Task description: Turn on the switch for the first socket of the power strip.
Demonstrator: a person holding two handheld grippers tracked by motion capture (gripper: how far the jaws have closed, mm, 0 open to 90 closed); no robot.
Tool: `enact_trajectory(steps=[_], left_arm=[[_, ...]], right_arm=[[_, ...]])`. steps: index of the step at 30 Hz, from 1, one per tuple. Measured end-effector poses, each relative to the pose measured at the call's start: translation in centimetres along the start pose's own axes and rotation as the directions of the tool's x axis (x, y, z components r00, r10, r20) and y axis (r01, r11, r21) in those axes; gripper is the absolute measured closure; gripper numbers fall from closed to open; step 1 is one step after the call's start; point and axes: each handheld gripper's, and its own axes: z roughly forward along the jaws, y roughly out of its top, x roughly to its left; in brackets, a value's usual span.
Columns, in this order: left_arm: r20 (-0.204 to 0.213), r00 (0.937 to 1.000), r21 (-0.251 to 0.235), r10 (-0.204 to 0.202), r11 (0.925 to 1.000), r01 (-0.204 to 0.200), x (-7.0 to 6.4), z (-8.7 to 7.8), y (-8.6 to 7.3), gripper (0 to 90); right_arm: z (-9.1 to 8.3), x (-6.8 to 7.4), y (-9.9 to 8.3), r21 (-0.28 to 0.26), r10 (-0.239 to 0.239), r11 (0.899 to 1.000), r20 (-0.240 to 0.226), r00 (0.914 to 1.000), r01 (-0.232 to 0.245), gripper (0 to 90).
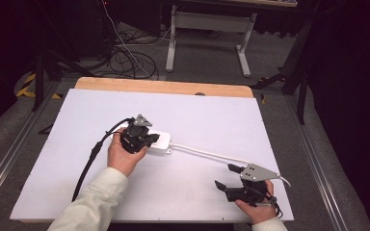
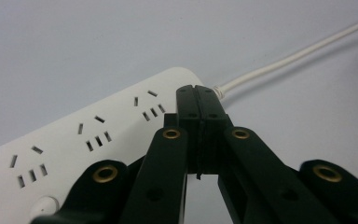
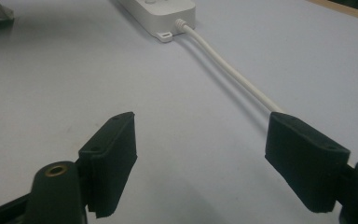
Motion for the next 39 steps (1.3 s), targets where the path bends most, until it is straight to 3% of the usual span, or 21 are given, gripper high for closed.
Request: enact_trajectory(steps=[6, 9, 13, 25, 31, 39], left_arm=[[0.004, 0.9994, 0.013, -0.034, 0.9993, 0.034, 0.2, 0.8, -0.1, 90.0], [-0.02, 0.9991, 0.021, -0.039, 0.999, 0.039, 0.3, 1.2, -0.1, 90.0], [-0.051, 0.9984, 0.031, -0.025, 0.9992, 0.027, 0.3, 1.6, -0.2, 90.0], [-0.074, 0.9971, 0.079, -0.018, 0.9966, 0.024, -0.1, 2.2, -0.4, 90.0], [-0.07, 0.9975, 0.075, -0.014, 0.997, 0.02, 0.0, 2.3, -0.5, 90.0], [-0.083, 0.9962, 0.067, 0.025, 0.9976, -0.019, -0.2, 2.3, -0.7, 90.0]], right_arm=[[-0.1, 0.0, 0.0, 0.0, 0.0, 1.0, 0.0, 1.0, 0.0, 25.3], [-0.1, 0.0, 0.0, 0.0, -0.002, 1.0, 0.0, 1.0, 0.002, 25.3], [-0.1, 0.0, 0.0, -0.001, -0.003, 1.0, 0.0, 1.0, 0.003, 25.3], [0.0, 0.0, 0.0, -0.001, -0.003, 1.0, 0.0, 1.0, 0.003, 25.3], [0.0, 0.0, 0.0, -0.001, -0.003, 1.0, 0.0, 1.0, 0.003, 25.4], [0.0, 0.1, 0.0, 0.001, -0.006, 1.0, -0.001, 1.0, 0.006, 25.4]])
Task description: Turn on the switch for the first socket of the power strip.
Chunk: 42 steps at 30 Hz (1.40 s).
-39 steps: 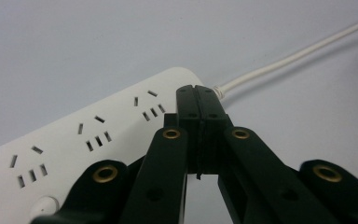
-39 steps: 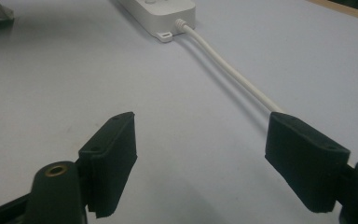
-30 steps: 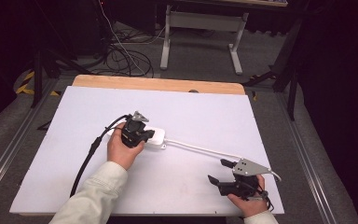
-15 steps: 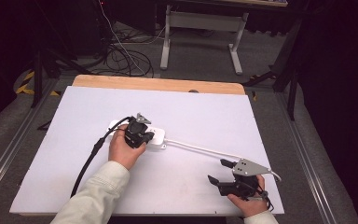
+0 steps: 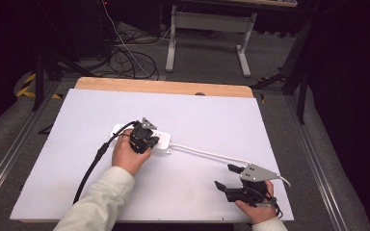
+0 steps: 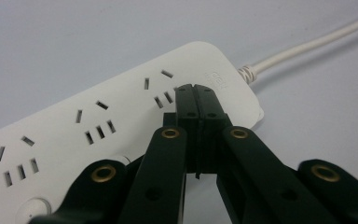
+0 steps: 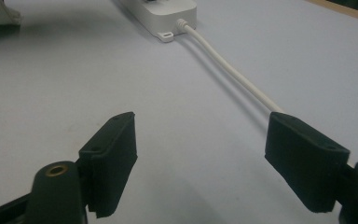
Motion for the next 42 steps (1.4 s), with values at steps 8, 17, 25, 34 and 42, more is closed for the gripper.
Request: enact_trajectory(steps=[8, 17, 25, 34, 42], left_arm=[[-0.011, 0.9997, -0.013, 0.022, 0.9997, -0.022, -0.17, 0.09, -0.31, 90.0], [-0.004, 0.9999, -0.029, -0.016, 0.9995, 0.016, -0.03, 0.17, -0.56, 90.0], [-0.043, 0.9991, -0.023, 0.0, 0.9997, -0.001, -0.57, 0.25, -0.49, 90.0], [-0.021, 0.9994, -0.019, -0.029, 0.9994, 0.028, -0.21, 0.27, -0.49, 90.0], [-0.021, 0.999, -0.004, -0.039, 0.9992, 0.039, -0.3, 0.37, -0.39, 90.0]], right_arm=[[0.0, 0.05, 0.0, 0.001, 0.0, 1.0, -0.001, 1.0, 0.0, 25.5], [0.01, 0.09, 0.0, 0.005, -0.003, 1.0, 0.002, 1.0, 0.003, 25.5], [0.08, 0.14, -0.01, 0.007, -0.002, 1.0, 0.001, 1.0, 0.002, 25.5], [0.15, 0.19, 0.0, 0.011, -0.002, 1.0, 0.001, 1.0, 0.002, 25.5], [0.19, 0.18, -0.03, 0.012, 0.001, 1.0, 0.001, 1.0, -0.001, 25.5]])
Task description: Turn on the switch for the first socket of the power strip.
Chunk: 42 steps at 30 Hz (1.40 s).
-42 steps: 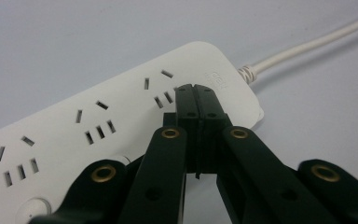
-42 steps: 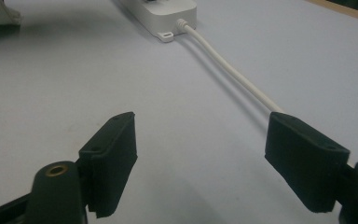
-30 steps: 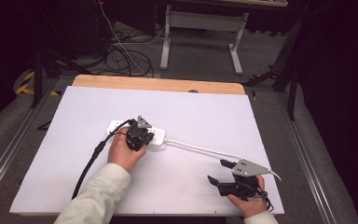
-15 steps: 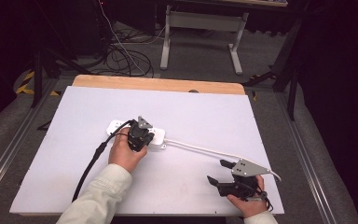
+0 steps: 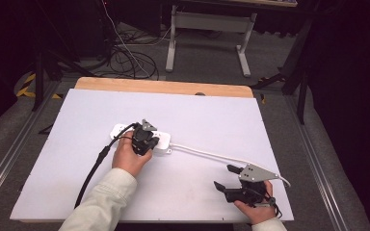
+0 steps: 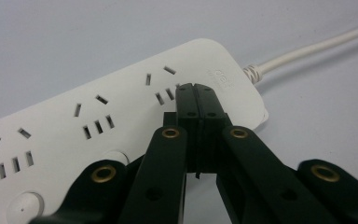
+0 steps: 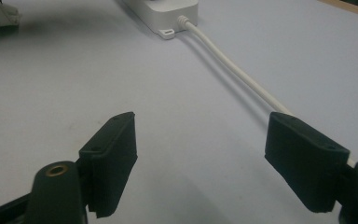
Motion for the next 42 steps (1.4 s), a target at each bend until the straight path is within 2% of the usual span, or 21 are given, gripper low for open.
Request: enact_trajectory(steps=[5, 9, 11, 13, 18, 20, 23, 25, 29, 33, 36, 38, 42], left_arm=[[0.004, 1.0, -0.006, -0.001, 1.0, 0.001, 0.1, 0.0, -0.1, 90.0], [0.032, 0.9995, -0.013, -0.003, 0.9999, 0.003, 0.4, -0.2, 0.0, 90.0], [0.034, 0.9993, -0.014, 0.016, 0.9998, -0.016, 0.2, -0.2, 0.0, 90.0], [0.055, 0.9985, -0.02, 0.009, 0.9998, -0.008, 0.0, -0.3, 0.1, 90.0], [0.057, 0.9984, -0.041, 0.004, 0.9992, -0.002, -0.1, -1.4, 0.6, 90.0], [0.072, 0.9973, -0.06, -0.012, 0.9981, 0.016, -0.1, -2.1, 0.9, 90.0], [0.086, 0.9962, -0.081, -0.015, 0.9964, 0.022, -0.2, -3.1, 1.3, 90.0], [0.089, 0.996, -0.099, -0.008, 0.995, 0.017, -0.4, -3.7, 1.5, 84.5], [0.094, 0.9954, -0.134, 0.018, 0.9909, -0.005, -0.8, -4.9, 2.0, 82.0], [0.102, 0.9933, -0.189, 0.053, 0.9815, -0.033, -1.1, -6.0, 2.3, 77.5], [0.122, 0.9912, -0.202, 0.053, 0.979, -0.028, -1.3, -6.6, 2.3, 74.0], [0.122, 0.9913, -0.209, 0.05, 0.9777, -0.023, -1.3, -7.0, 2.2, 72.4], [0.093, 0.9929, -0.225, 0.075, 0.973, -0.052, -1.3, -7.6, 2.1, 65.8]], right_arm=[[0.0, 0.0, 0.0, 0.006, 0.001, 1.0, 0.001, 1.0, -0.001, 25.5], [0.1, 0.0, 0.0, 0.007, 0.001, 1.0, 0.001, 1.0, -0.001, 25.5], [0.1, 0.0, 0.0, 0.006, 0.003, 1.0, 0.003, 1.0, -0.003, 25.5], [0.1, -0.1, 0.0, 0.007, 0.004, 1.0, 0.004, 1.0, -0.004, 25.5], [0.3, -0.1, -0.1, 0.01, 0.005, 1.0, 0.002, 1.0, -0.005, 25.5], [0.3, -0.1, -0.1, 0.009, 0.003, 1.0, 0.002, 1.0, -0.003, 25.5], [0.2, -0.2, -0.1, 0.006, 0.006, 1.0, 0.002, 1.0, -0.006, 25.5], [0.2, -0.2, -0.1, 0.008, 0.007, 1.0, 0.005, 1.0, -0.007, 25.5], [0.3, -0.2, -0.1, 0.009, 0.009, 1.0, 0.002, 1.0, -0.009, 25.5], [0.3, -0.2, -0.1, 0.01, 0.008, 1.0, 0.004, 1.0, -0.008, 25.5], [0.3, -0.2, -0.1, 0.009, 0.008, 1.0, 0.005, 1.0, -0.008, 25.5], [0.3, -0.2, -0.1, 0.01, 0.007, 1.0, 0.004, 1.0, -0.007, 25.5], [0.3, -0.2, -0.1, 0.01, 0.005, 1.0, 0.005, 1.0, -0.005, 25.5]])
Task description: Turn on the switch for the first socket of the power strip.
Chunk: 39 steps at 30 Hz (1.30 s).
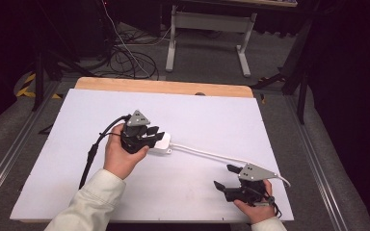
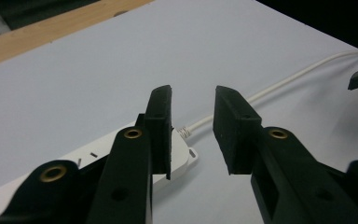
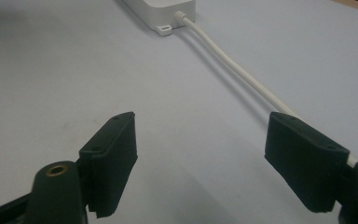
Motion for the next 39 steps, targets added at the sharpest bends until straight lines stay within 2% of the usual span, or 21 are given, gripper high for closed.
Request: enact_trajectory(steps=[1, 2, 3, 5, 8, 10, 13, 15, 19, 21, 26, 29, 32, 35, 39], left_arm=[[0.007, 0.9999, -0.007, -0.008, 0.9999, 0.008, -0.1, -0.1, 0.0, 63.7], [0.004, 1.0, -0.005, 0.001, 1.0, -0.001, 0.0, -0.3, 0.0, 58.5], [0.016, 0.9998, -0.007, -0.015, 0.9999, 0.015, -0.2, -0.3, 0.0, 58.5], [0.012, 0.9997, 0.002, -0.021, 0.9998, 0.021, -0.2, -0.5, 0.0, 52.1], [-0.037, 0.9991, -0.001, 0.018, 0.9998, -0.018, -0.4, -0.8, 0.1, 39.4], [-0.053, 0.9981, -0.005, 0.03, 0.9995, -0.03, -0.6, -1.2, 0.0, 35.7], [-0.033, 0.9994, -0.004, 0.01, 0.9999, -0.01, -0.7, -2.0, -0.1, 26.8], [-0.018, 0.9996, -0.031, 0.022, 0.9993, -0.022, -0.8, -2.8, -0.1, 22.8], [0.03, 0.9988, -0.075, 0.038, 0.9965, -0.036, -1.1, -4.5, -0.3, 18.0], [0.039, 0.9975, -0.09, 0.059, 0.9945, -0.055, -1.1, -5.3, -0.7, 15.8], [0.058, 0.9972, -0.099, 0.047, 0.9942, -0.042, -0.7, -6.9, -2.2, 14.8], [0.074, 0.9933, -0.11, 0.089, 0.9907, -0.081, -0.3, -7.8, -3.1, 14.6], [0.07, 0.9883, -0.12, 0.136, 0.9847, -0.127, -0.1, -8.4, -4.1, 13.8], [0.057, 0.9875, -0.12, 0.147, 0.9829, -0.139, 0.0, -8.9, -5.0, 12.7], [0.047, 0.99, -0.121, 0.133, 0.9846, -0.126, 0.5, -9.4, -6.4, 11.5]], right_arm=[[0.0, 0.0, 0.0, -0.001, 0.0, 1.0, -0.001, 1.0, 0.0, 25.5], [0.0, 0.0, 0.0, -0.002, -0.001, 1.0, -0.002, 1.0, 0.001, 25.5], [0.0, 0.0, 0.0, -0.002, -0.001, 1.0, -0.002, 1.0, 0.001, 25.5], [-0.1, 0.0, 0.0, -0.001, -0.002, 1.0, 0.001, 1.0, 0.002, 25.6], [-0.1, 0.0, 0.0, -0.003, -0.001, 1.0, 0.002, 1.0, 0.001, 25.6], [-0.1, 0.0, 0.0, -0.002, -0.002, 1.0, 0.004, 1.0, 0.002, 25.8], [-0.1, 0.0, 0.0, 0.0, -0.004, 1.0, 0.006, 1.0, 0.004, 25.8], [-0.1, 0.0, 0.0, -0.002, -0.005, 1.0, 0.006, 1.0, 0.005, 25.8], [-0.1, 0.1, 0.0, -0.004, -0.003, 1.0, 0.008, 1.0, 0.003, 25.8], [-0.2, 0.1, 0.0, -0.004, -0.003, 1.0, 0.008, 1.0, 0.003, 25.8], [-0.2, 0.1, 0.0, -0.004, -0.003, 1.0, 0.007, 1.0, 0.003, 25.8], [-0.1, 0.1, 0.0, -0.004, -0.002, 1.0, 0.007, 1.0, 0.002, 25.8], [-0.1, 0.1, 0.0, -0.004, -0.003, 1.0, 0.008, 1.0, 0.003, 25.8], [-0.1, 0.1, 0.0, -0.004, -0.003, 1.0, 0.008, 1.0, 0.003, 25.8], [-0.2, 0.1, 0.0, -0.006, -0.002, 1.0, 0.008, 1.0, 0.002, 25.8]])
